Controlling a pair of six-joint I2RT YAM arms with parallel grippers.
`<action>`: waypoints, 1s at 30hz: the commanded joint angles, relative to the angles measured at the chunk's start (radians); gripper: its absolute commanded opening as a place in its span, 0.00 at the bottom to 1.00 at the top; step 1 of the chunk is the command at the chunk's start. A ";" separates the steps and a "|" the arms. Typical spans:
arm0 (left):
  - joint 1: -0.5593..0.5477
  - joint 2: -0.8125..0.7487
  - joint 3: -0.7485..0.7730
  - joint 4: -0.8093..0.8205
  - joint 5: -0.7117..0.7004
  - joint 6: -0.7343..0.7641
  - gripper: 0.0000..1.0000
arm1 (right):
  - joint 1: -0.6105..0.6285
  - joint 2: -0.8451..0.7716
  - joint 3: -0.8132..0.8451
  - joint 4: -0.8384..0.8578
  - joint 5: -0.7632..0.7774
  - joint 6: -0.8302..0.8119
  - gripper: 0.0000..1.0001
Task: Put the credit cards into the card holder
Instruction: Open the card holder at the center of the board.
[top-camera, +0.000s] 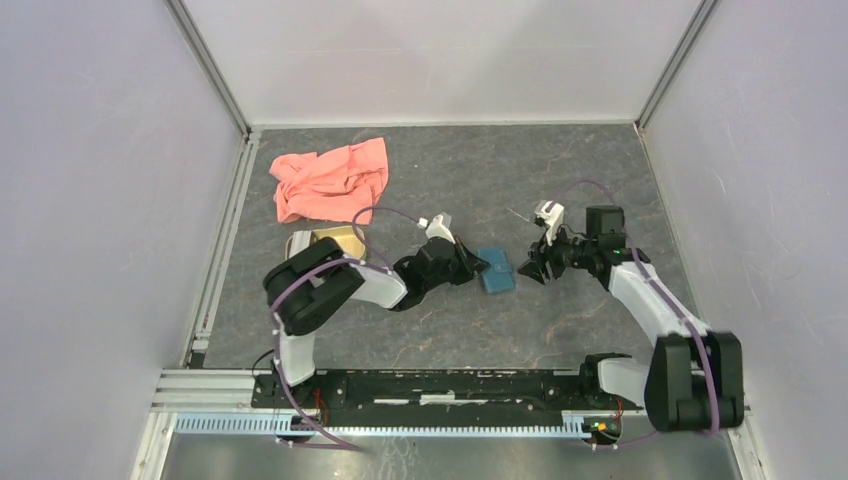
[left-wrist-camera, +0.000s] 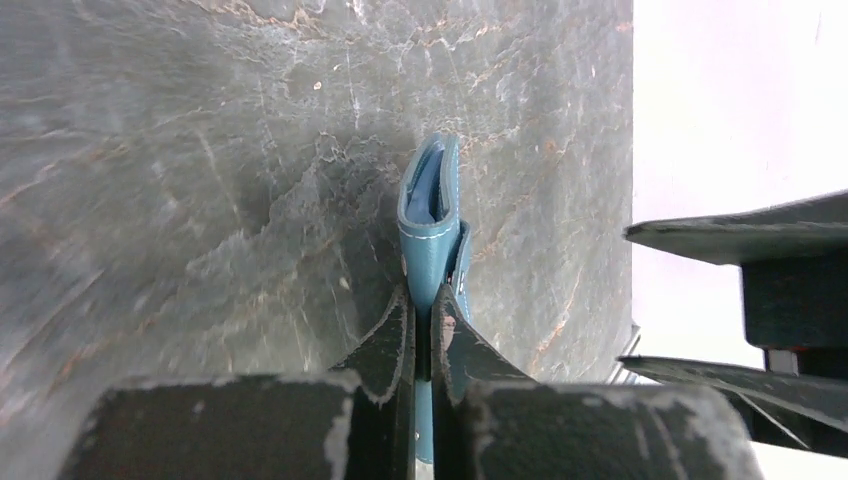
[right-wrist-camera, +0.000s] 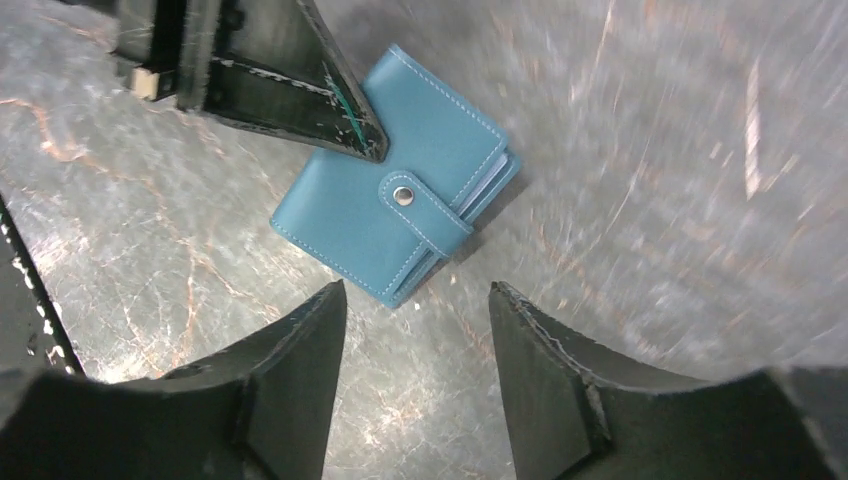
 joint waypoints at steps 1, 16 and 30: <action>-0.059 -0.207 -0.041 -0.124 -0.224 0.068 0.02 | -0.002 -0.168 -0.050 0.038 -0.214 -0.116 0.63; -0.208 -0.278 0.072 -0.483 -0.441 -0.103 0.02 | 0.128 -0.042 -0.046 0.122 -0.171 0.044 0.63; -0.234 -0.272 0.088 -0.431 -0.410 -0.070 0.02 | 0.182 0.042 -0.028 0.131 -0.081 0.081 0.64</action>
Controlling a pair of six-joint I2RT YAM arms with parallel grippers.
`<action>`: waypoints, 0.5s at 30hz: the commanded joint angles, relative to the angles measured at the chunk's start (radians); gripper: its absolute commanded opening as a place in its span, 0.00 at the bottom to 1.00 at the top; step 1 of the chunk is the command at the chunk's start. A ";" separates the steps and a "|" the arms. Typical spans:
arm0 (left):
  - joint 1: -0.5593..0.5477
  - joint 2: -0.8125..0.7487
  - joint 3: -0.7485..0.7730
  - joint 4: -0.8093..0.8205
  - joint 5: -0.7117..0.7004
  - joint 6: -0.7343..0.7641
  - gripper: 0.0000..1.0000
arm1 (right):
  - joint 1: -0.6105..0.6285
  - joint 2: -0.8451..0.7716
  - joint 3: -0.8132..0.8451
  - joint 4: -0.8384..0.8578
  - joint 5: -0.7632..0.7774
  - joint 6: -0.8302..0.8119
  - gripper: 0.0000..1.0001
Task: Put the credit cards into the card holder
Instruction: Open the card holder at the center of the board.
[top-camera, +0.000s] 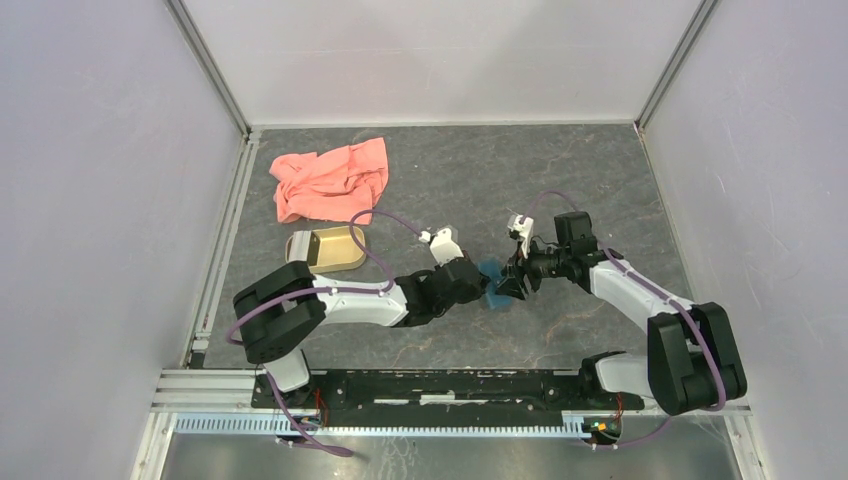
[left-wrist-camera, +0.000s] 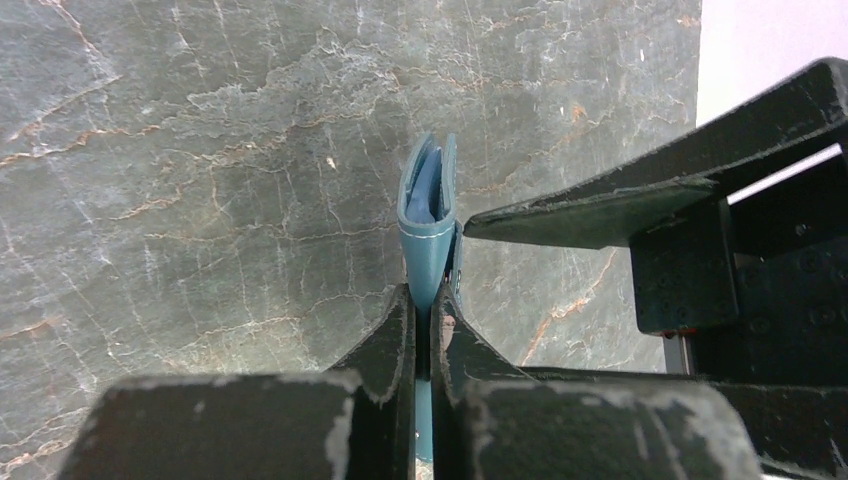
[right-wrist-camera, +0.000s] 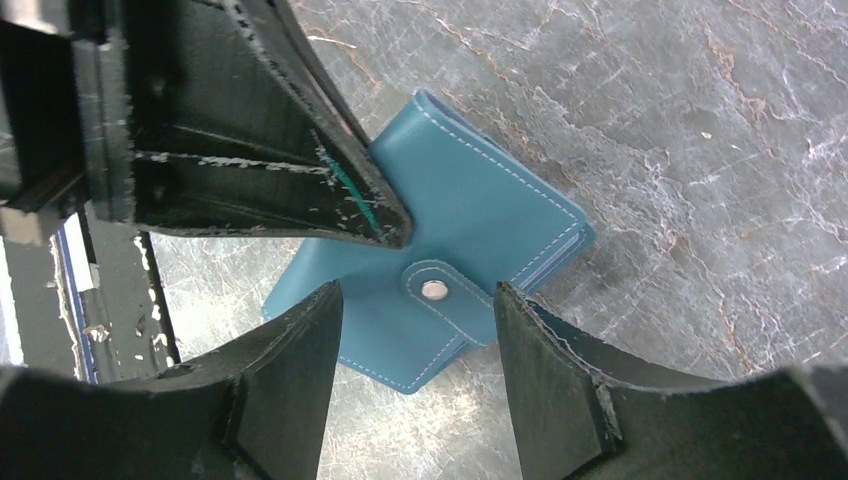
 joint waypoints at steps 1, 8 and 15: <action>-0.012 -0.016 0.040 0.067 -0.012 0.010 0.02 | 0.004 0.008 0.015 0.050 0.054 0.034 0.64; -0.027 -0.037 0.024 0.130 0.016 0.026 0.02 | 0.011 0.030 0.018 0.045 0.074 0.036 0.64; -0.036 -0.056 0.021 0.153 0.036 0.027 0.02 | 0.020 0.029 0.020 0.045 0.097 0.029 0.50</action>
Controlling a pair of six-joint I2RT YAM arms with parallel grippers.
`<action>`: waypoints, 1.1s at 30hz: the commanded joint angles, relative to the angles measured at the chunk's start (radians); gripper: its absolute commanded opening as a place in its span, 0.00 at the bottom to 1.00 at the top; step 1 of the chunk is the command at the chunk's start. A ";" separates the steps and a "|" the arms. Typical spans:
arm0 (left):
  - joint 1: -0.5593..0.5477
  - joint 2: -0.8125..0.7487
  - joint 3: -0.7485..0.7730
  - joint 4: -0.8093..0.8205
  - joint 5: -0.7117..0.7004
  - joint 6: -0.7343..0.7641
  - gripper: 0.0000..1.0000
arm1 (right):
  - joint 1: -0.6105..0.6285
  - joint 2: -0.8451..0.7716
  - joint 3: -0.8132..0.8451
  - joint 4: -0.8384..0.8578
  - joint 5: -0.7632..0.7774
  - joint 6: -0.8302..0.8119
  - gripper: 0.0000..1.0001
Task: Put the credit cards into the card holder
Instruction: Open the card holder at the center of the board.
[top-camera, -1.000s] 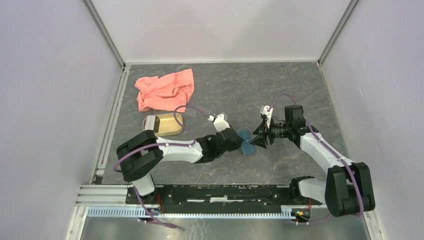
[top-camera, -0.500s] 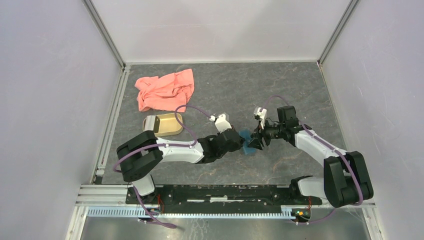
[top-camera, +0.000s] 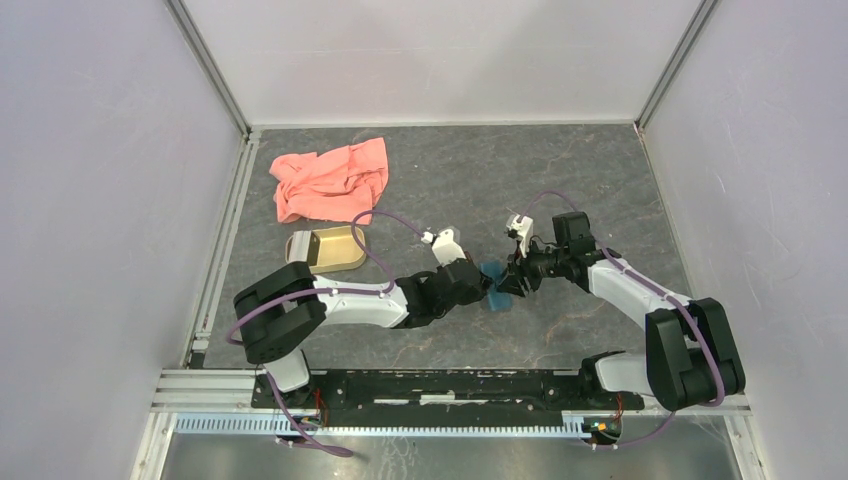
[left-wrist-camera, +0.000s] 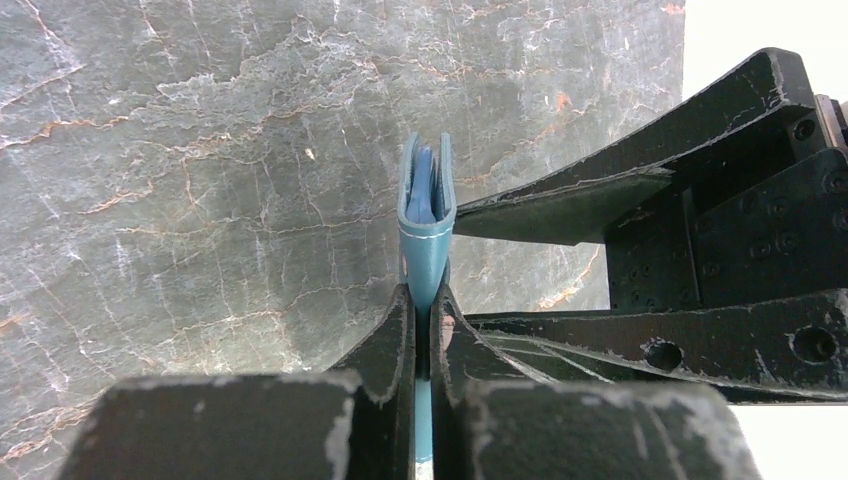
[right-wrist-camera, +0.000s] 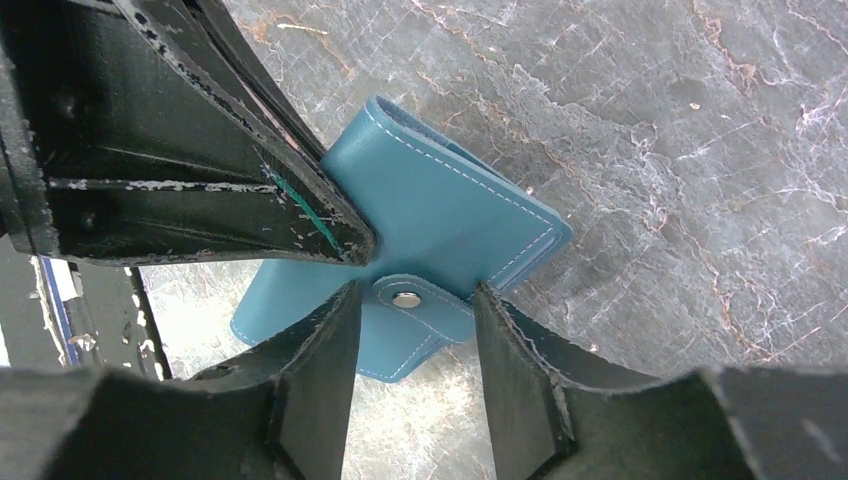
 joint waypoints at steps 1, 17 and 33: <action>-0.021 -0.061 0.015 0.128 0.022 0.024 0.02 | 0.008 0.003 0.020 0.033 0.042 -0.005 0.47; -0.018 -0.178 -0.138 0.092 -0.078 -0.012 0.02 | 0.006 -0.015 0.030 0.004 0.069 -0.045 0.02; 0.272 -0.220 -0.396 0.427 0.402 0.112 0.57 | -0.054 -0.110 0.017 0.003 -0.185 -0.077 0.00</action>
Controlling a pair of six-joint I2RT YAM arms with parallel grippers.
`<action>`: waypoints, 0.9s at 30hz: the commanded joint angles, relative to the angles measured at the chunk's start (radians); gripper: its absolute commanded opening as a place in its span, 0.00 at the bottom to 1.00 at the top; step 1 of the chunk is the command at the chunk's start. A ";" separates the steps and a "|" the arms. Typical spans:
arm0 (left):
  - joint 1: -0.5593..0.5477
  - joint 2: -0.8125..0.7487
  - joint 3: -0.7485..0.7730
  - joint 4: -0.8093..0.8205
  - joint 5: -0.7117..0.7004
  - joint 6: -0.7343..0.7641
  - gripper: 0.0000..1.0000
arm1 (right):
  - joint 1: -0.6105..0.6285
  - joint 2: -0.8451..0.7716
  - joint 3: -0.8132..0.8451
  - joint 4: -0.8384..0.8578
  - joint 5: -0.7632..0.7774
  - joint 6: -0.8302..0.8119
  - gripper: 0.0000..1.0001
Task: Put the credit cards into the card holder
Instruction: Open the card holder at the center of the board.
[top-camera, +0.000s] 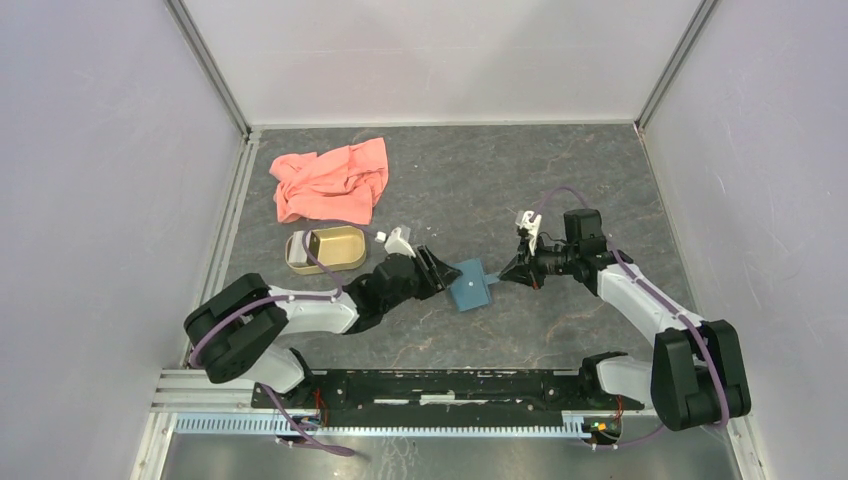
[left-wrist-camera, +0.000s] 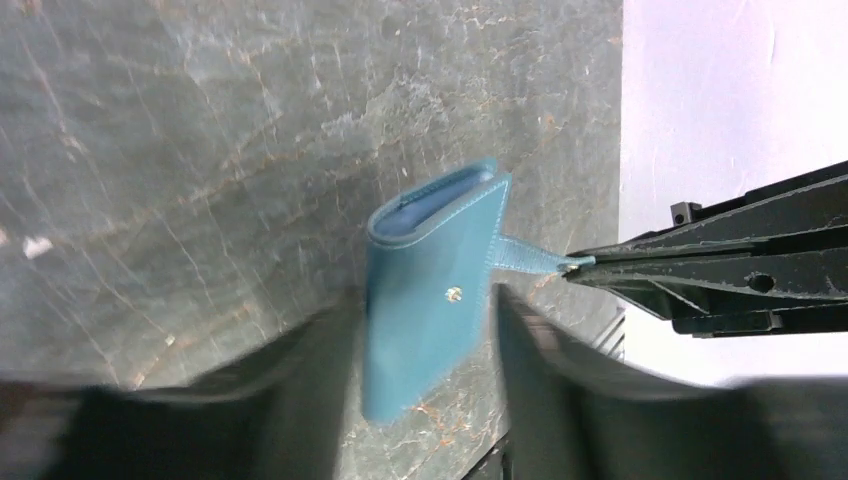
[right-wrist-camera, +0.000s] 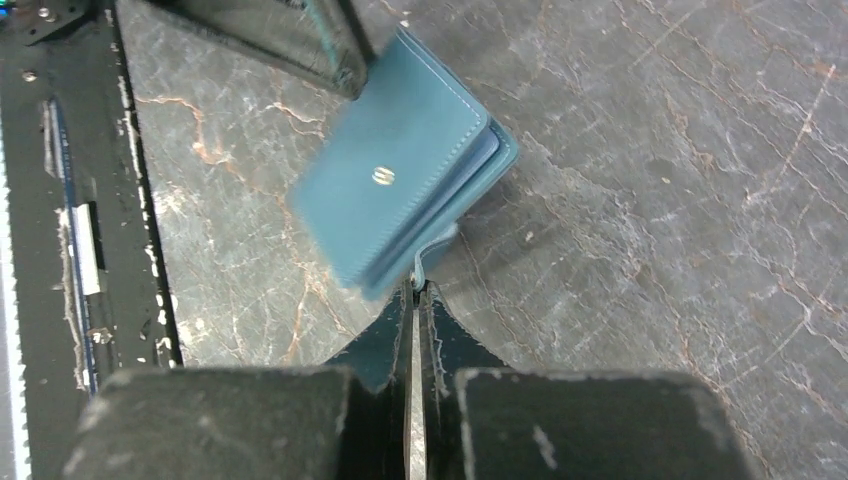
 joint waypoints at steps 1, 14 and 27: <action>0.093 0.003 -0.024 0.143 0.196 0.102 0.67 | -0.007 -0.019 0.010 0.024 -0.095 -0.017 0.00; 0.133 -0.105 -0.064 0.110 0.354 0.244 0.89 | -0.007 -0.026 0.041 -0.097 -0.313 -0.158 0.00; 0.056 -0.026 0.110 -0.186 0.276 0.327 0.86 | -0.008 0.002 0.041 -0.071 -0.271 -0.128 0.00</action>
